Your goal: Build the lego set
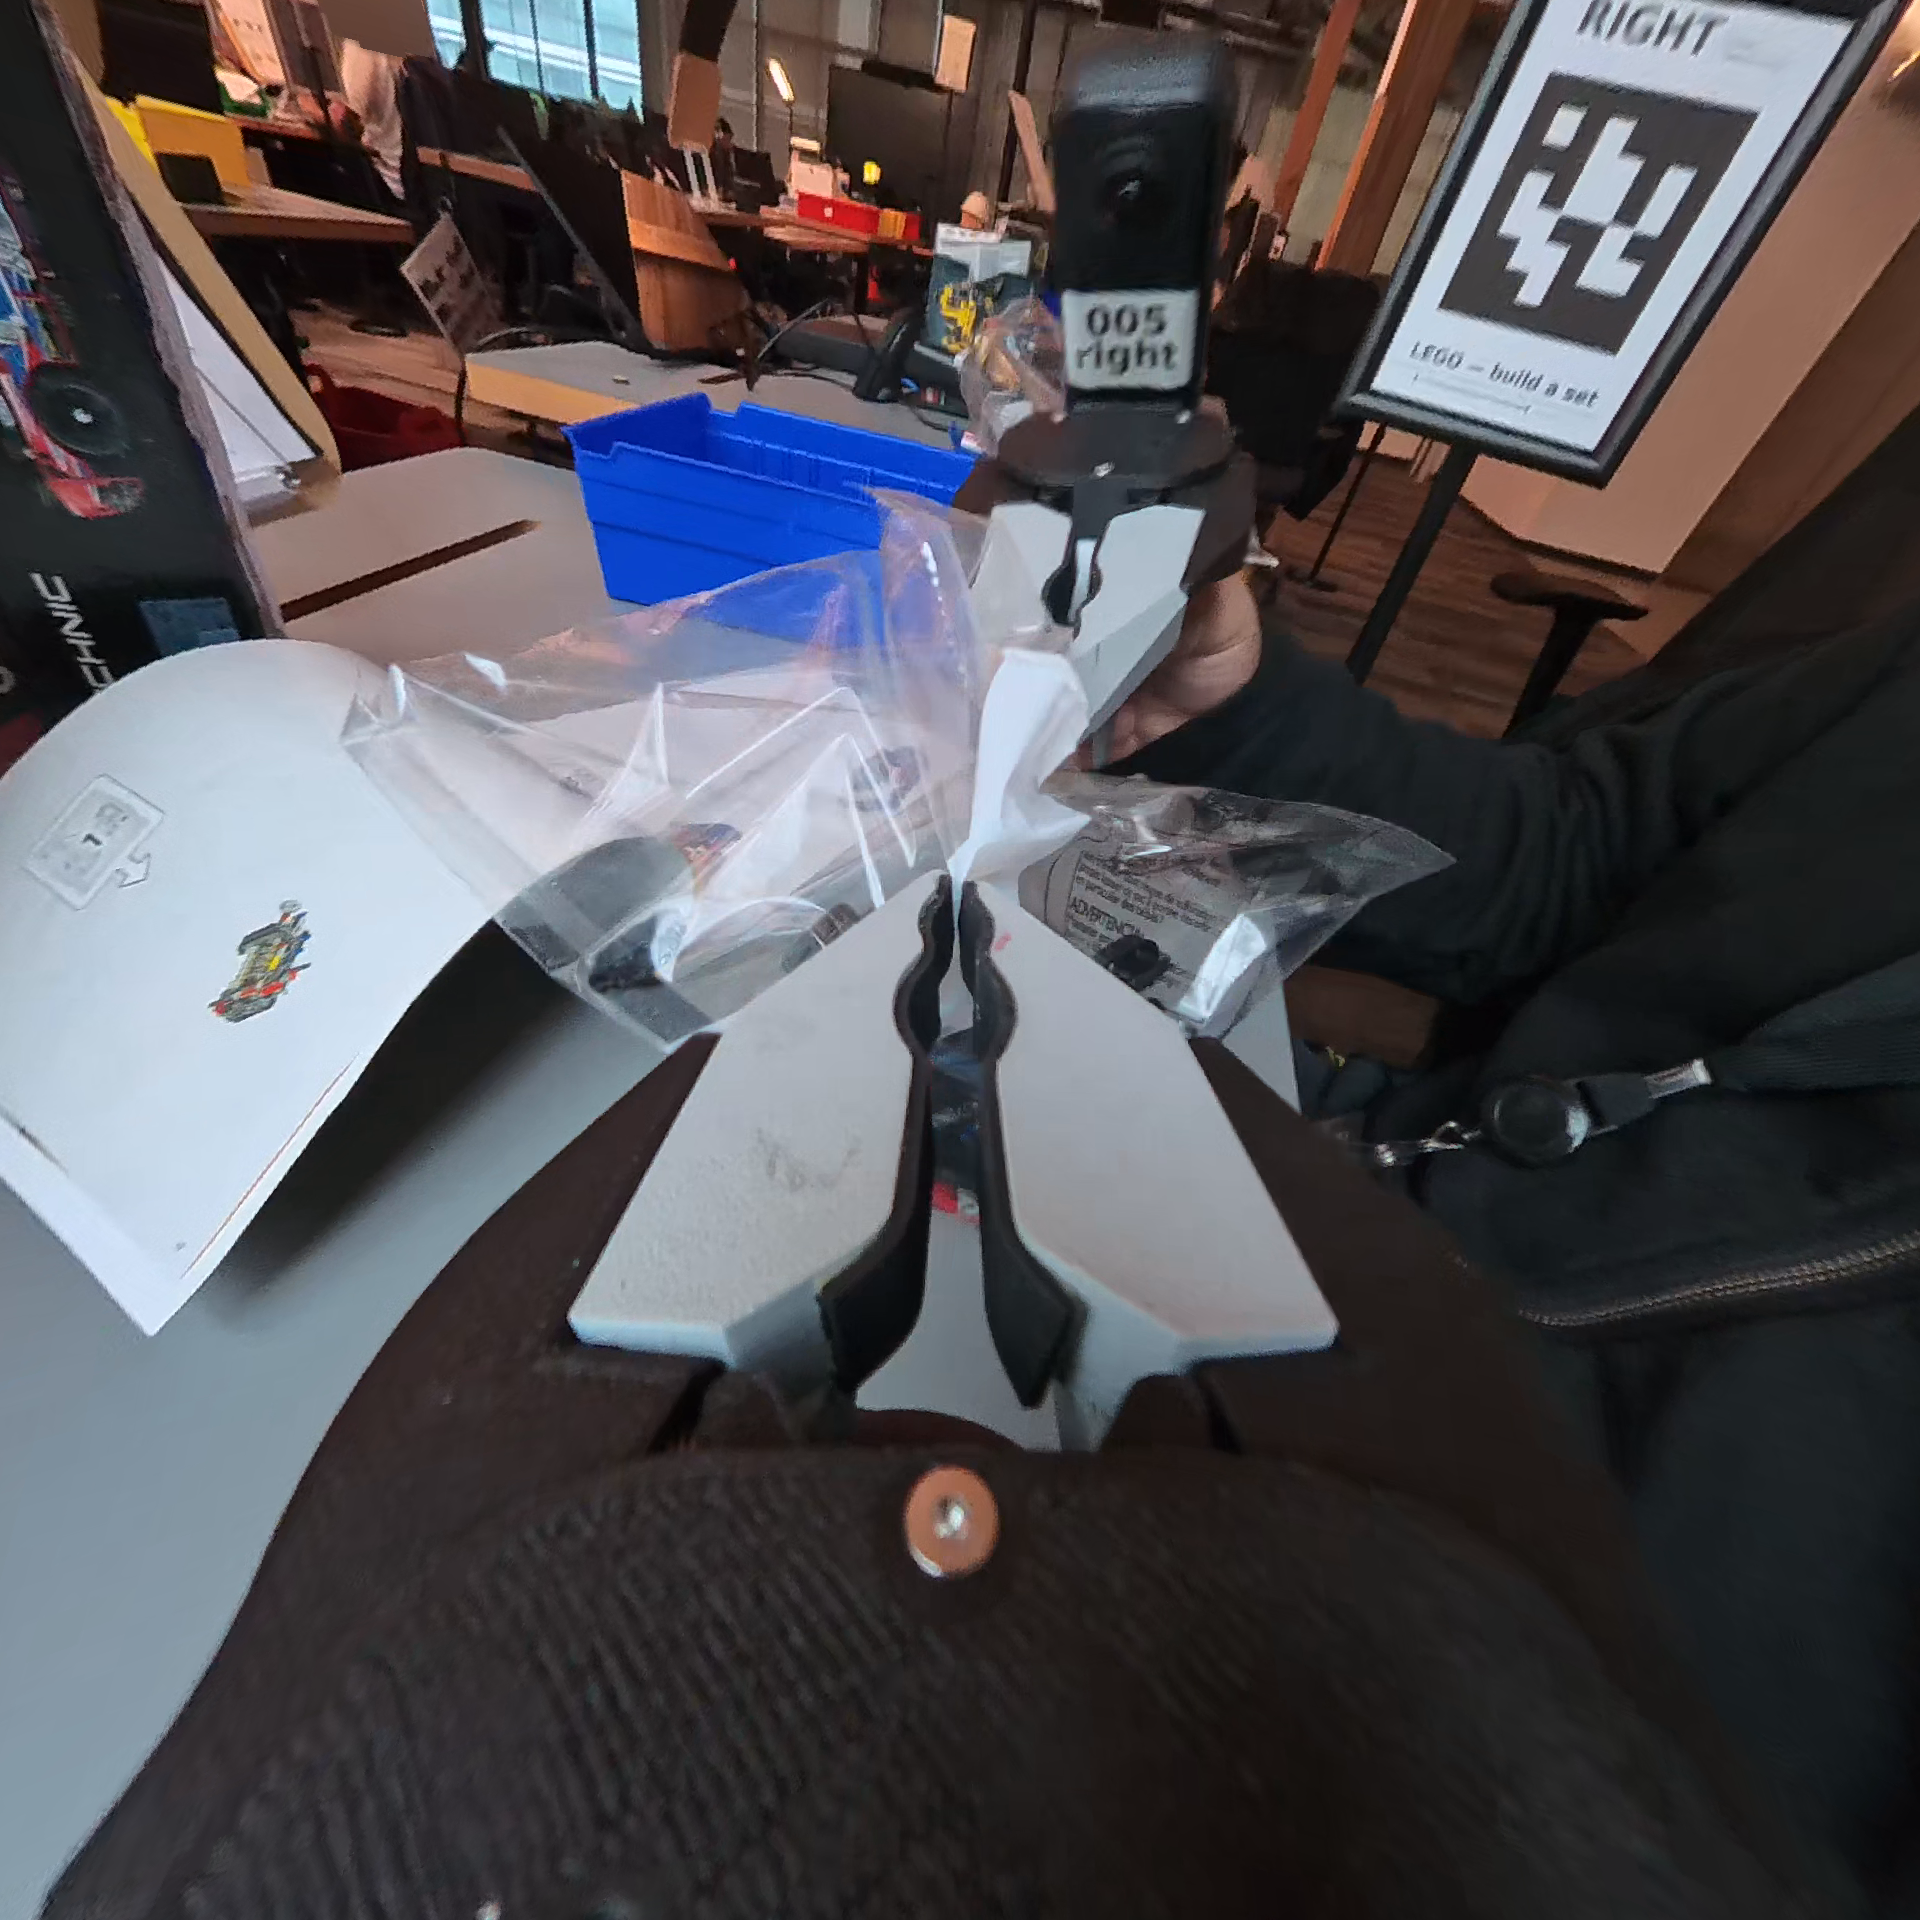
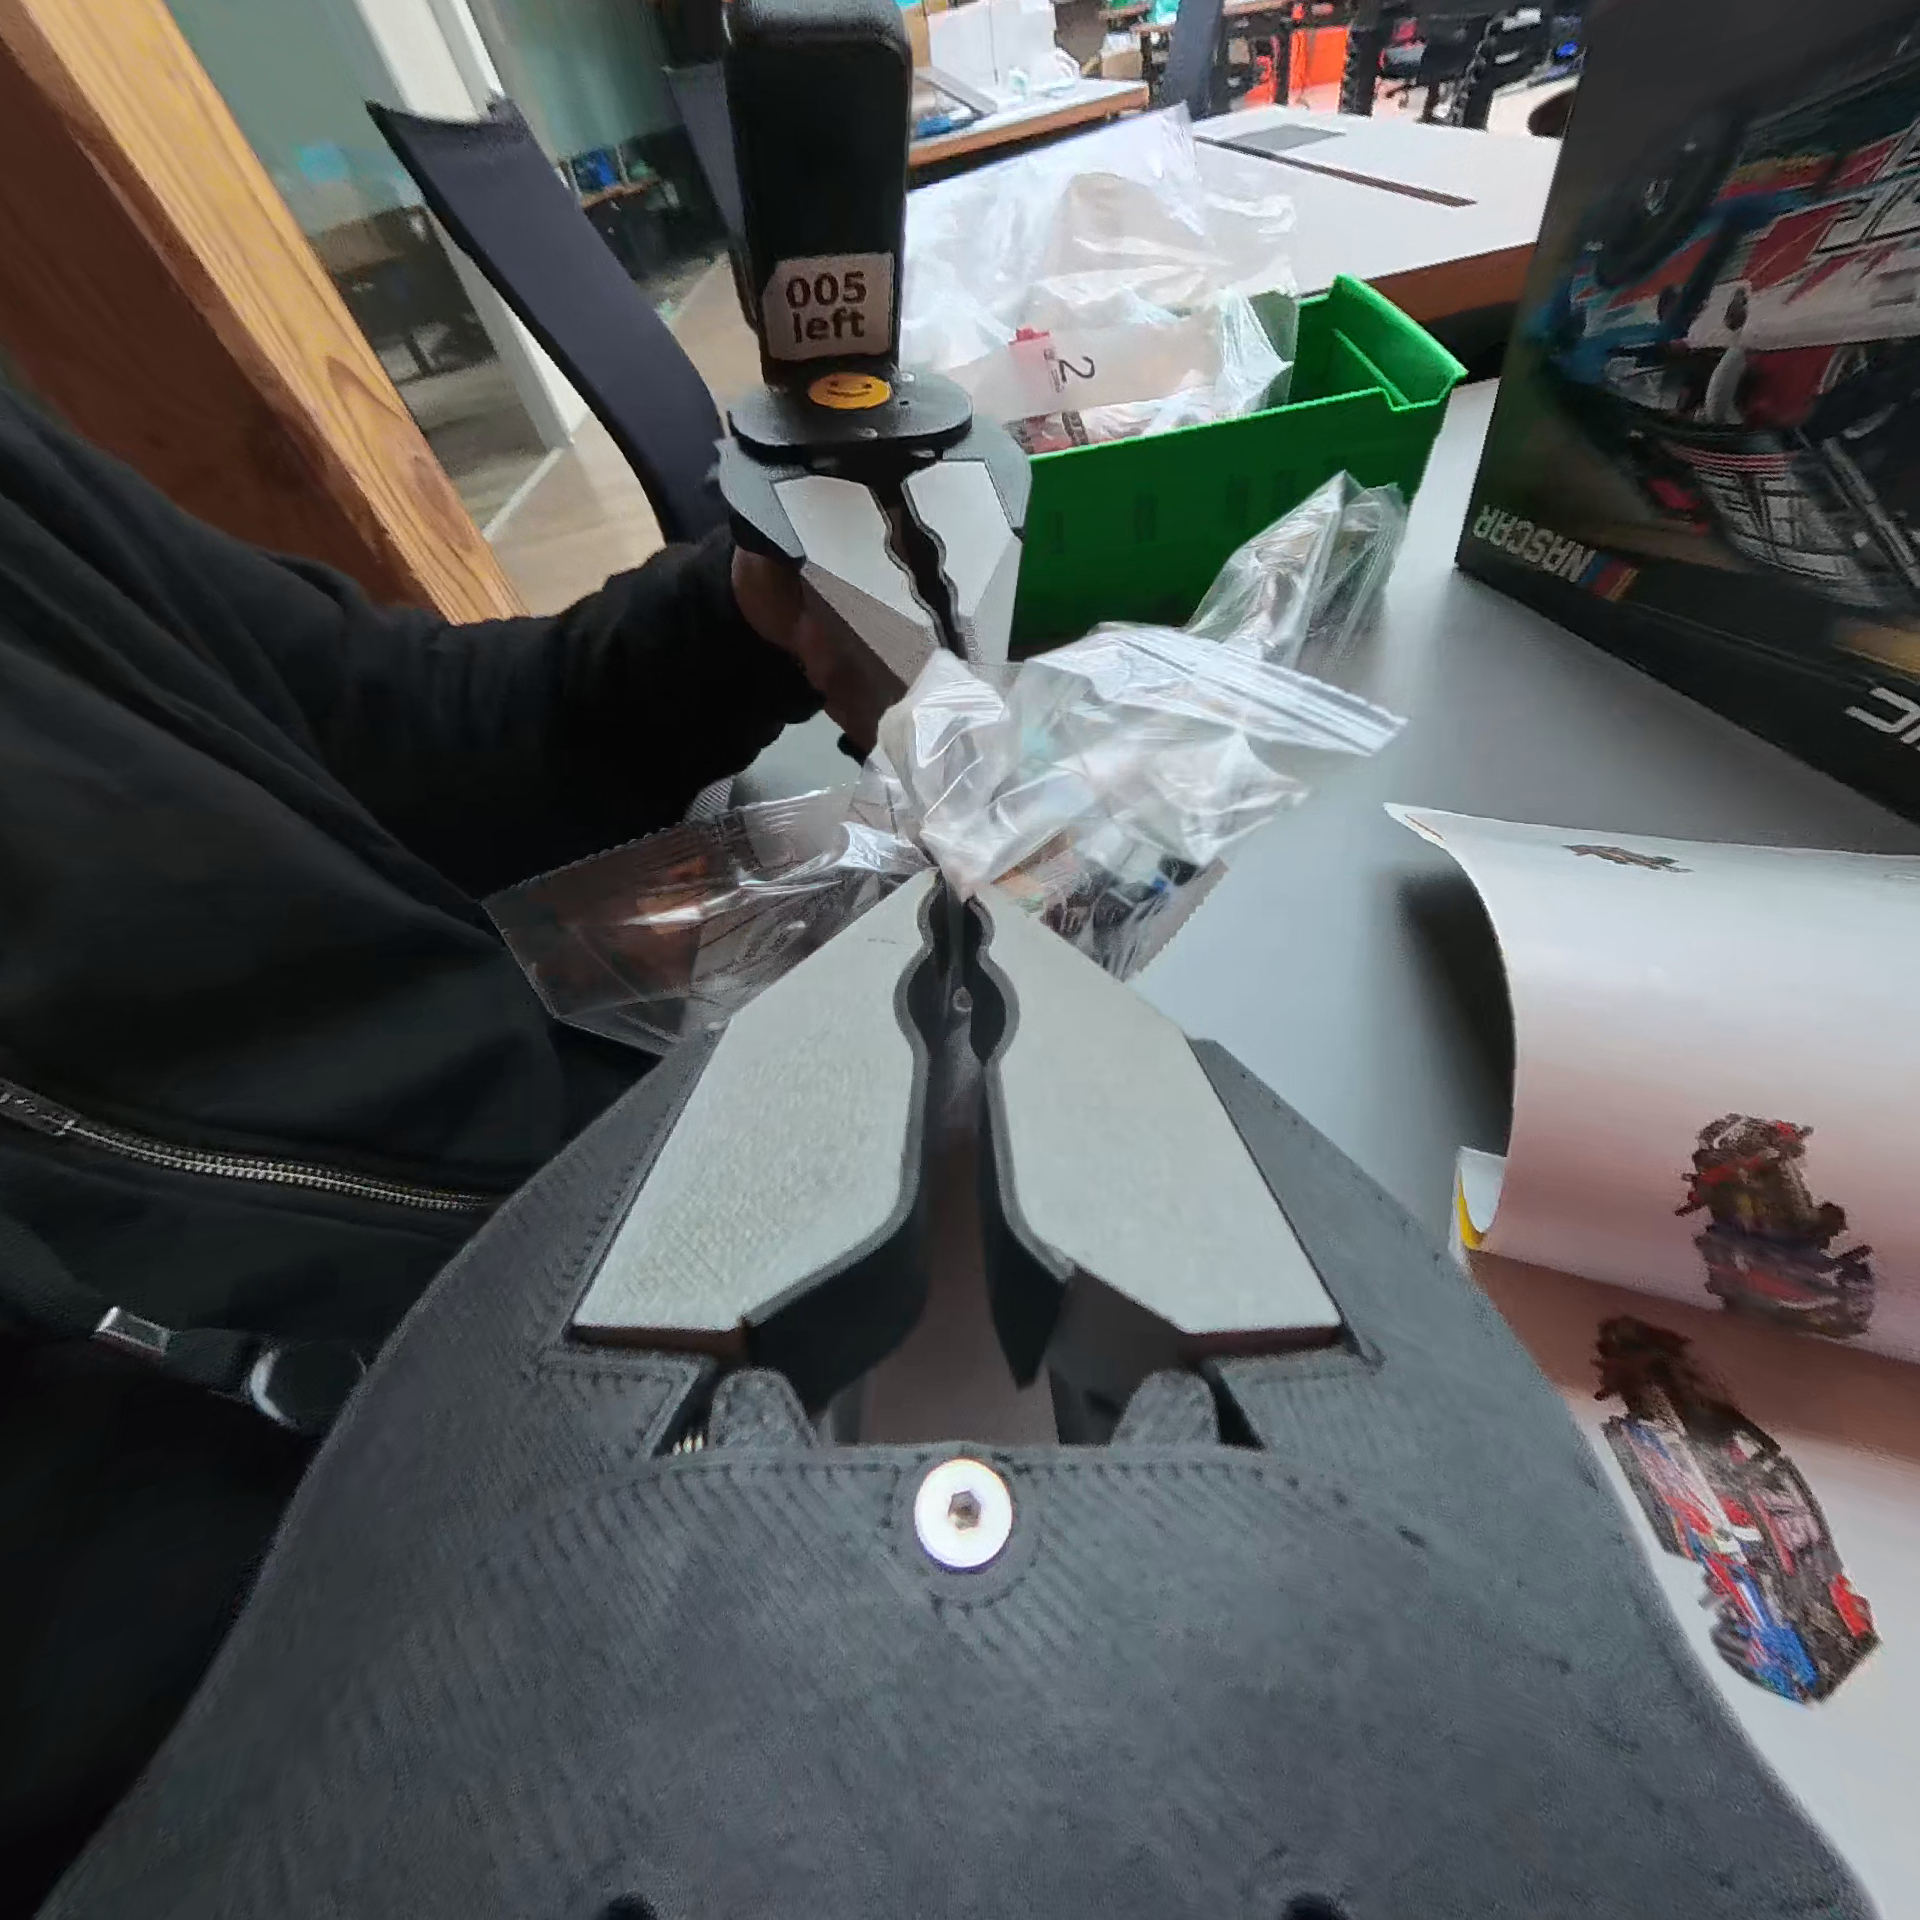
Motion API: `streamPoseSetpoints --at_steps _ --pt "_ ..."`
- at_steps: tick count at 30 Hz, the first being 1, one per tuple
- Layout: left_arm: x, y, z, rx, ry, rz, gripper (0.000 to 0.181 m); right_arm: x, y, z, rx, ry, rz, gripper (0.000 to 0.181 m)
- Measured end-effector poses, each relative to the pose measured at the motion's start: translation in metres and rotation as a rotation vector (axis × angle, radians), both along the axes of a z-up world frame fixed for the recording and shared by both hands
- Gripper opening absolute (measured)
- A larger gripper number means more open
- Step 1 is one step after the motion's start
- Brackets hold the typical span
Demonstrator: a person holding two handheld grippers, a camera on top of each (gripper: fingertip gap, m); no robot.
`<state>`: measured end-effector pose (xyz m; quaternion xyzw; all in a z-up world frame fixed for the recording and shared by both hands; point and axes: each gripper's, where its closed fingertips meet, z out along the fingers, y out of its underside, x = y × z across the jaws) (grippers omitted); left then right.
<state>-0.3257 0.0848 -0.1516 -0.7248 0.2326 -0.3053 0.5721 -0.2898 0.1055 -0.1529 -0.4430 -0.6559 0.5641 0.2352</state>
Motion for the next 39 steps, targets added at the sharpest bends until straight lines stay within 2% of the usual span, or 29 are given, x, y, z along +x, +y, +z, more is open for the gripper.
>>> streamPoseSetpoints --at_steps 4,7,9,12,17,22,24,26,30,36,39 --pt "0.005 -0.007 0.001 0.025 0.125 0.010 0.001 0.002 -0.008 0.002 -0.007 -0.013 0.026 0.000" --pt "0.010 -0.014 0.012 0.075 0.258 0.047 0.027 0.002 -0.014 0.004 -0.006 -0.024 0.033 0.000" --pt "0.017 -0.018 0.020 0.101 0.286 0.051 0.035 0.003 -0.021 0.006 -0.012 -0.025 0.064 0.000" --pt "0.023 -0.015 0.010 0.112 0.379 0.068 0.040 0.005 -0.032 0.008 -0.047 -0.023 0.124 0.000" --pt "0.036 -0.009 0.003 0.095 0.274 0.031 0.046 0.004 -0.032 0.007 -0.123 -0.027 0.151 0.000" --pt "0.037 -0.009 0.001 0.114 0.274 0.020 0.049 0.004 -0.033 0.006 -0.173 -0.030 0.178 0.000" --pt "0.037 -0.012 0.000 0.116 0.281 0.001 0.043 0.004 -0.032 0.005 -0.192 -0.031 0.183 0.000" --pt "0.039 -0.013 0.000 0.133 0.296 -0.010 0.027 0.004 -0.032 0.005 -0.200 -0.037 0.184 0.000" --pt "0.033 -0.009 -0.002 0.158 0.388 0.060 0.000 0.003 -0.029 0.001 -0.133 -0.050 0.149 0.000" --pt "0.015 -0.009 0.011 0.183 0.345 0.204 0.000 -0.004 -0.025 0.006 -0.004 -0.050 0.024 0.000" --pt "0.011 -0.020 0.000 0.129 0.297 0.195 0.000 -0.004 -0.028 -0.004 0.025 -0.084 0.025 0.000"
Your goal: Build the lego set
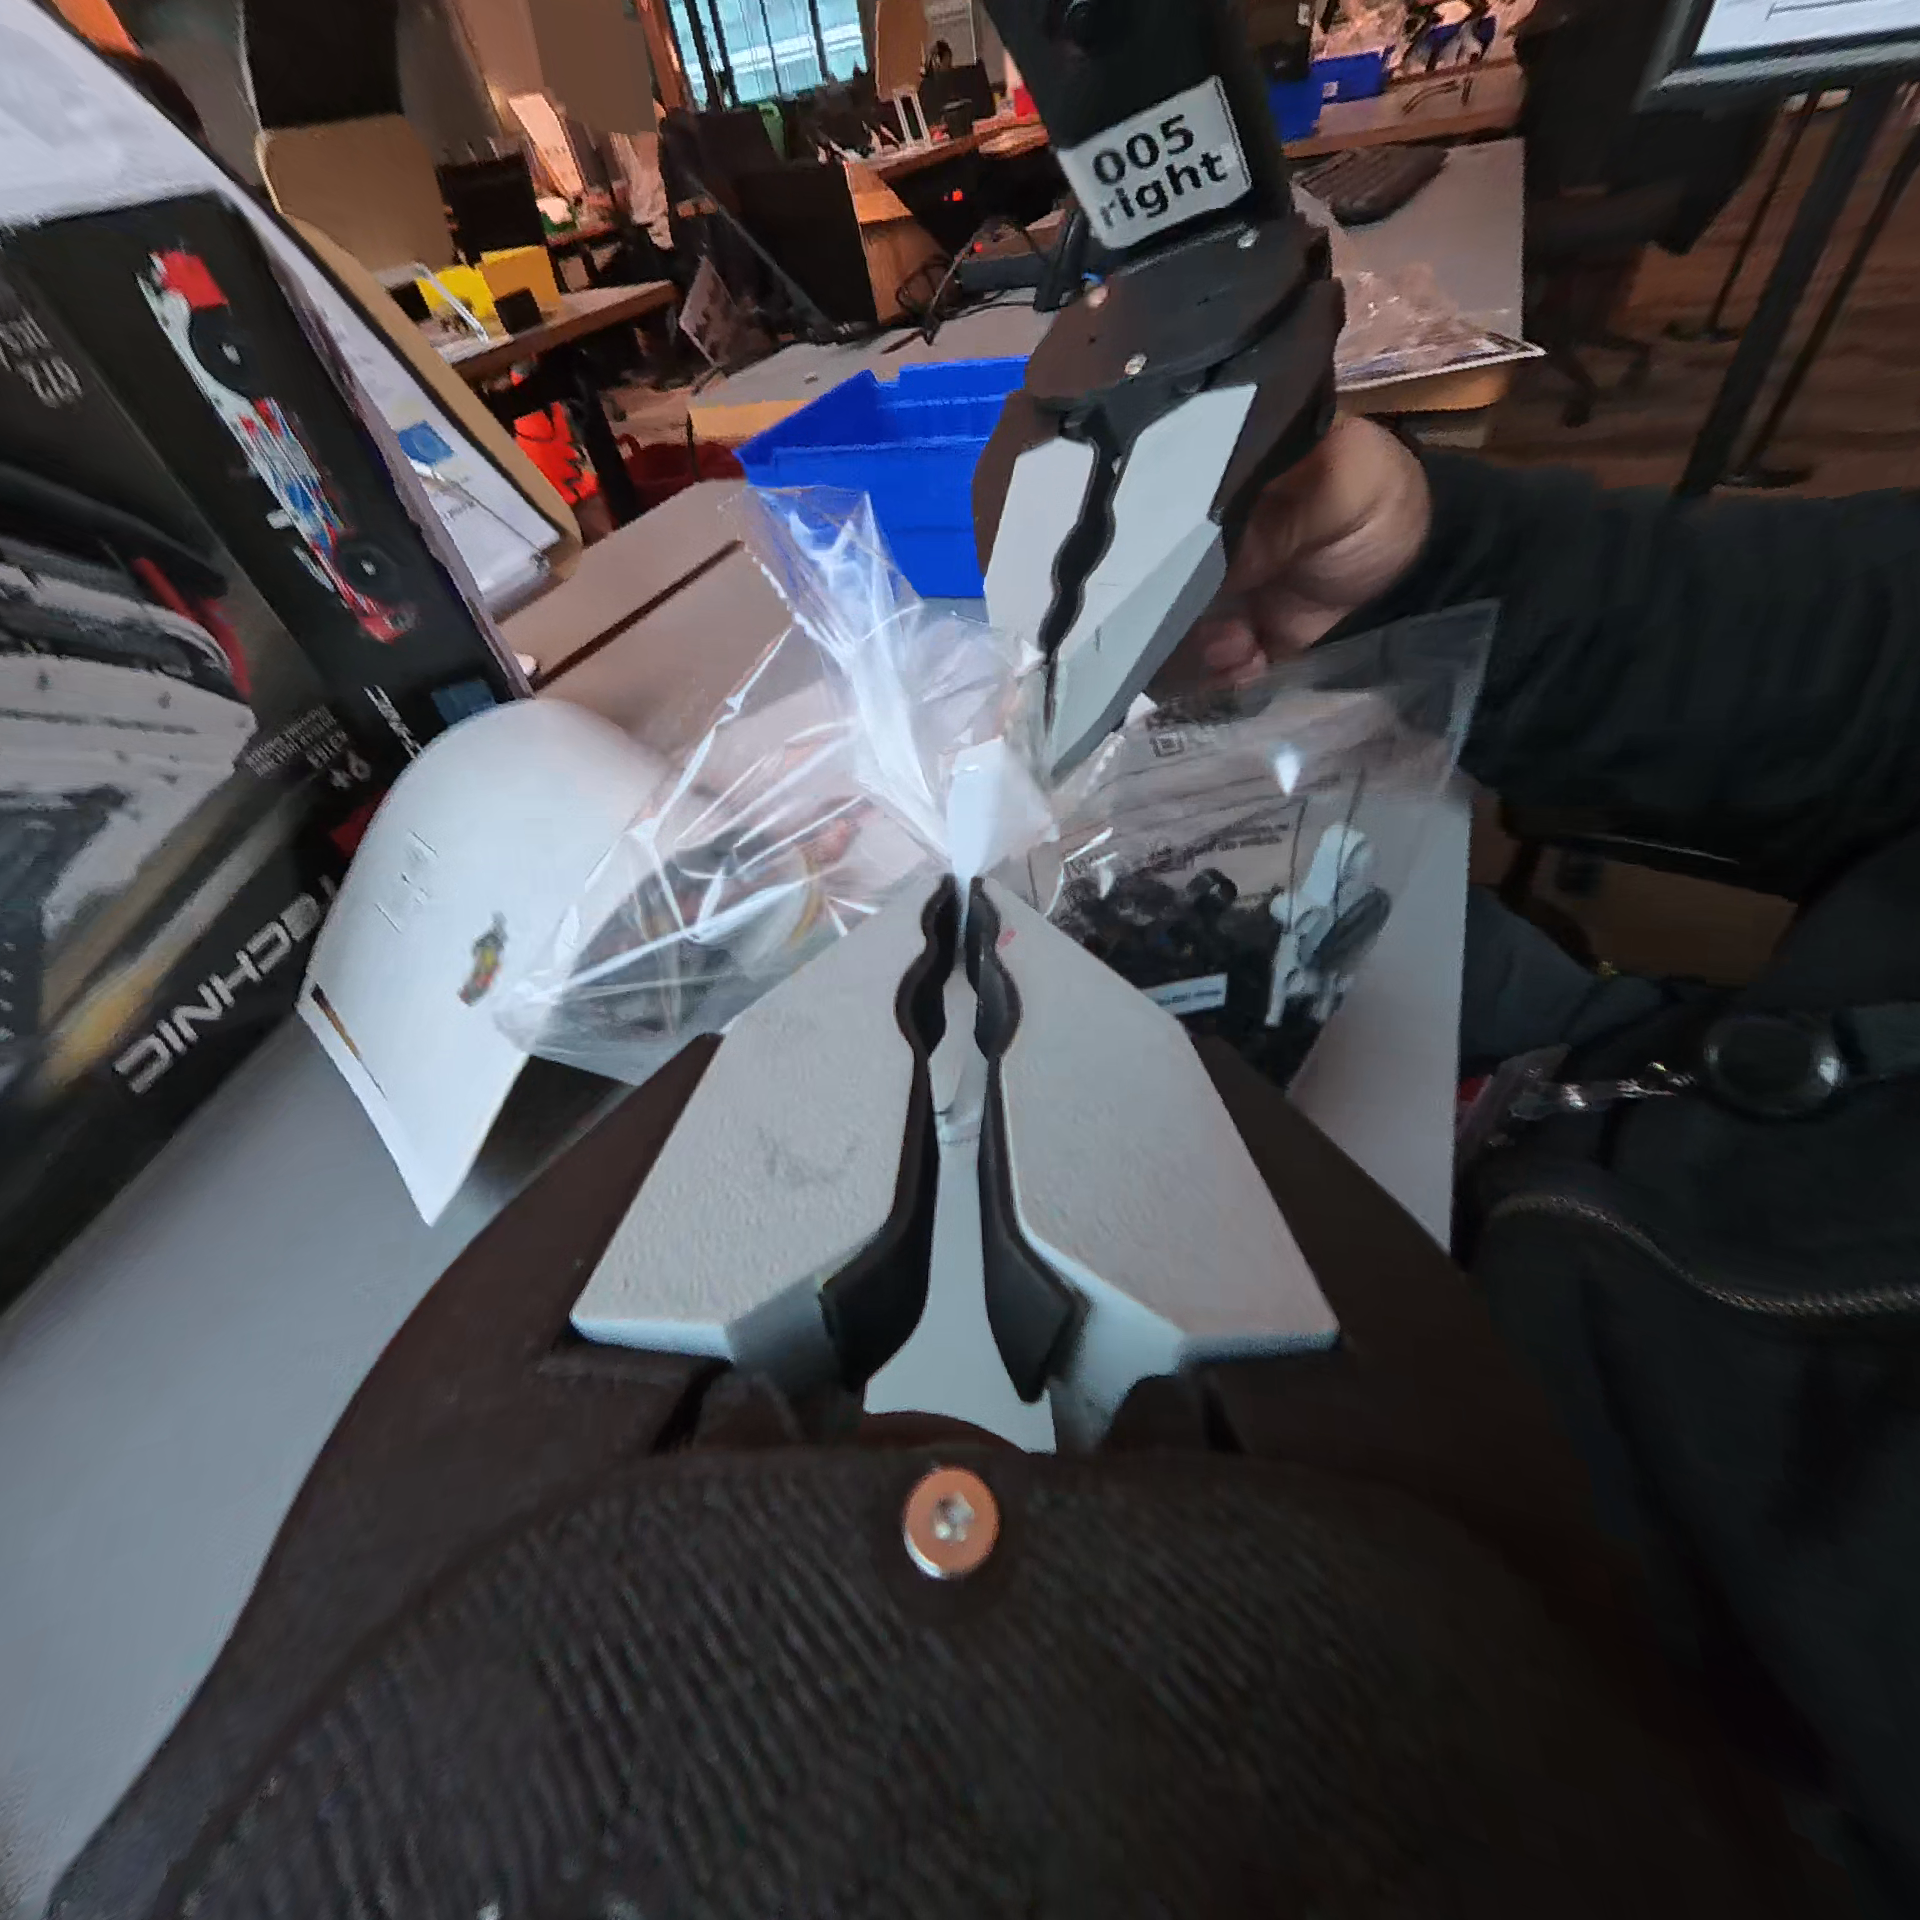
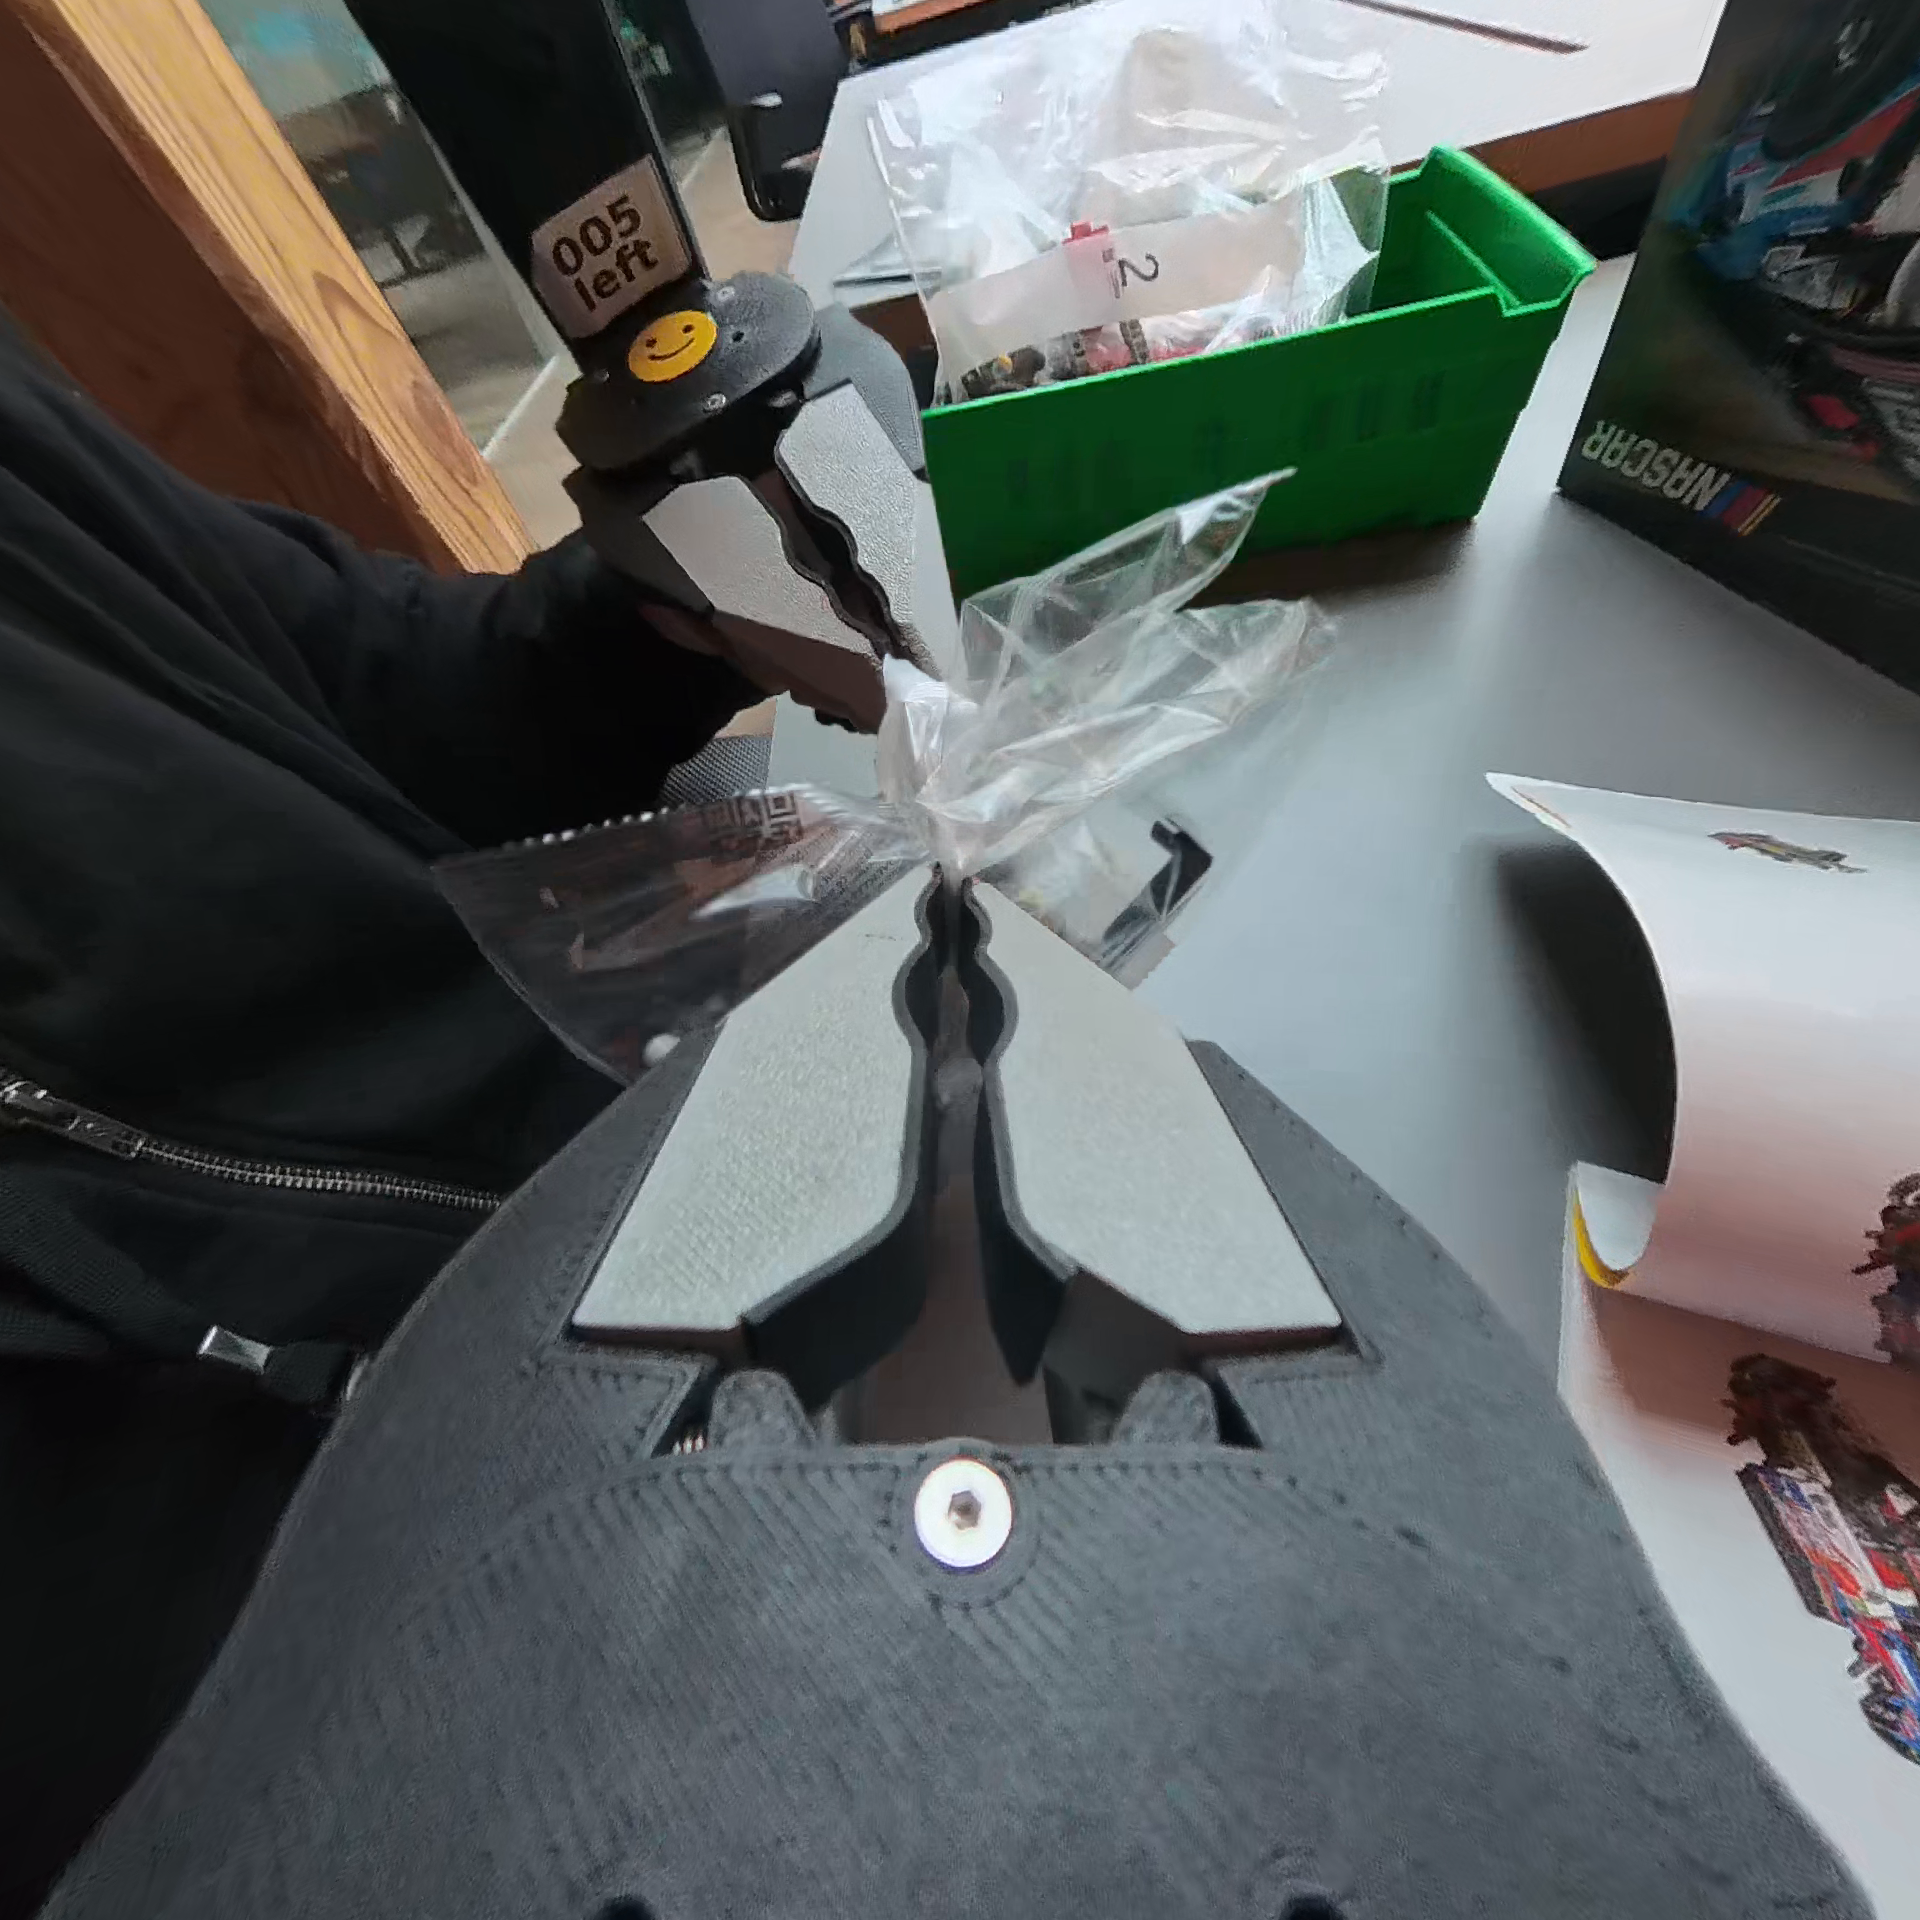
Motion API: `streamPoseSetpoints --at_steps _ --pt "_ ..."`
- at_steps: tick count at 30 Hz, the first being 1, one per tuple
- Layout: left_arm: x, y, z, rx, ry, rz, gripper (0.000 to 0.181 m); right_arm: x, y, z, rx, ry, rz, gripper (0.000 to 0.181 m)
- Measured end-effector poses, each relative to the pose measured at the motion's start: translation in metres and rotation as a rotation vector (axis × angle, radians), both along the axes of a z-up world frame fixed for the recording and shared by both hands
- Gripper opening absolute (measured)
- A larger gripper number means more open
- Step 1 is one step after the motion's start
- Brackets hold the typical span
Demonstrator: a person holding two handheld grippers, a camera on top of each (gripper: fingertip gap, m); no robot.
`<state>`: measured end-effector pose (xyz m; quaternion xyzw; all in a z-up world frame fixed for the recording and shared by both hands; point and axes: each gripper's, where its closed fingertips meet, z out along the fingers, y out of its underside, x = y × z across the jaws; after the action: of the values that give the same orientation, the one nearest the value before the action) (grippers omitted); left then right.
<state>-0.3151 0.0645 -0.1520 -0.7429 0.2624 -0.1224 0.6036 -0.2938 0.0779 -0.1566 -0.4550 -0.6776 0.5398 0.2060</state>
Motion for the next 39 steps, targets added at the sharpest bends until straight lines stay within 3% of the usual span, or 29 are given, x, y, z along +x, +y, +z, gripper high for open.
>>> streamPoseSetpoints --at_steps 15,18,22,25,27,28,31,32,33,35,36,37,39 --pt "-0.010 -0.007 -0.027 -0.126 -0.116 -0.042 0.000 0.009 0.014 -0.025 -0.093 -0.049 -0.023 0.000" --pt "-0.009 -0.003 -0.035 -0.168 -0.091 -0.016 0.000 0.009 0.015 -0.037 0.052 -0.080 -0.041 0.000" --pt "-0.008 0.017 -0.022 -0.186 -0.214 0.048 0.000 -0.002 0.037 -0.012 0.162 0.035 -0.189 0.033" --pt "-0.018 0.028 -0.020 -0.194 -0.188 0.141 0.000 0.008 0.045 0.015 0.064 0.065 -0.243 0.057" --pt "-0.023 0.033 -0.019 -0.185 -0.181 0.182 0.000 0.022 0.029 0.031 -0.054 0.072 -0.165 0.071" --pt "-0.020 0.034 -0.017 -0.184 -0.209 0.172 0.001 0.025 0.025 0.027 -0.080 0.022 -0.164 0.075" --pt "-0.005 0.032 -0.013 -0.191 -0.283 0.092 0.003 0.020 0.024 -0.011 -0.020 -0.126 -0.208 0.067" --pt "-0.004 0.032 -0.014 -0.202 -0.283 0.082 0.007 0.017 0.022 -0.018 -0.027 -0.137 -0.205 0.025" --pt "-0.007 0.031 -0.013 -0.192 -0.268 0.076 0.012 0.016 0.020 -0.022 -0.044 -0.144 -0.200 0.000" --pt "-0.027 0.027 0.001 -0.091 -0.213 0.073 0.017 0.018 0.015 -0.027 -0.044 -0.162 -0.160 0.000" --pt "-0.050 0.029 0.001 -0.057 -0.157 0.138 0.017 0.018 0.015 -0.027 -0.039 -0.153 -0.152 0.000" --pt "-0.069 0.030 -0.003 -0.066 -0.103 0.187 0.026 0.018 0.014 -0.024 -0.046 -0.134 -0.141 0.000" --pt "-0.069 0.028 -0.021 -0.194 -0.098 0.097 0.048 0.019 0.007 -0.016 -0.092 -0.107 -0.081 0.000"
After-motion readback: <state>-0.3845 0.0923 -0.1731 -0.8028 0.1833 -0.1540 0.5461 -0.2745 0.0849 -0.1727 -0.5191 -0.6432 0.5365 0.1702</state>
